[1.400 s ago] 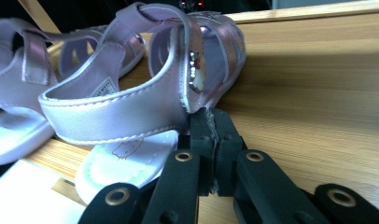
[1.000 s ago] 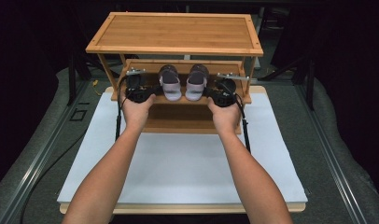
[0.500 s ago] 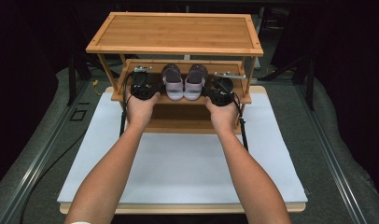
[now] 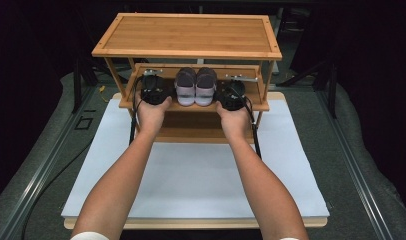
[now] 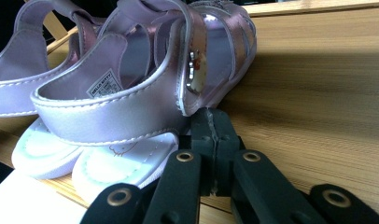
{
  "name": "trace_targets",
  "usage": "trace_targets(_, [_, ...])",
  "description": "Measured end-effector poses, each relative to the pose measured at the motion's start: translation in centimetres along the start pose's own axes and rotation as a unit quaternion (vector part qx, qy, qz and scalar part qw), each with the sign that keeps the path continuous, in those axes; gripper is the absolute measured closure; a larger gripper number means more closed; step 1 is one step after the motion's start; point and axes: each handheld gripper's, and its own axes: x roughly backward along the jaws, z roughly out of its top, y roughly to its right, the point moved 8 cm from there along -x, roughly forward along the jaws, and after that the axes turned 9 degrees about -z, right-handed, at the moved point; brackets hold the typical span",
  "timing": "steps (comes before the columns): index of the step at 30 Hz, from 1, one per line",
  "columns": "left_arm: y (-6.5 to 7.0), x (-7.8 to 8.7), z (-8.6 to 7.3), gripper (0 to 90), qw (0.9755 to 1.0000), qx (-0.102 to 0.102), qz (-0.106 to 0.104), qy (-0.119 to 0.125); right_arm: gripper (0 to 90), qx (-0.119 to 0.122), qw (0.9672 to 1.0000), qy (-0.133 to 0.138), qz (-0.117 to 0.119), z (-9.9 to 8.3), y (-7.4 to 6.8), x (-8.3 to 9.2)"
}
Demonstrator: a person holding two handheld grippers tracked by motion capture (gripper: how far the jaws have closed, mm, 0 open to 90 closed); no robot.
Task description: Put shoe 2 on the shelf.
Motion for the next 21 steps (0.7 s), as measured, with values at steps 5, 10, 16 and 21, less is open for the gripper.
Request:
trace_targets(5, [-0.06, -0.01, 0.04, 90.0, 1.0000, 0.001, 0.002, 0.002, 90.0, 0.003, 1.0000, -0.008, 0.002, -0.11, -0.10, 0.17])
trace_targets(10, [-0.18, 0.00, 0.05, 90.0, 1.0000, 0.006, 0.000, 0.005, 90.0, 0.009, 0.9999, -0.006, -0.005, -0.11, -0.30, 0.20])
trace_targets(16, [-0.34, 0.17, -0.07, 89.6, 0.9999, 0.008, 0.009, 0.001, 90.0, 0.032, 0.9993, -0.003, -0.018, -0.23, -0.10, 0.32])
trace_targets(21, [-0.39, 0.63, -0.01, 88.7, 0.9999, 0.006, 0.010, 0.004, 90.0, 0.037, 0.9988, 0.006, -0.030, -0.08, 0.02, 0.59])
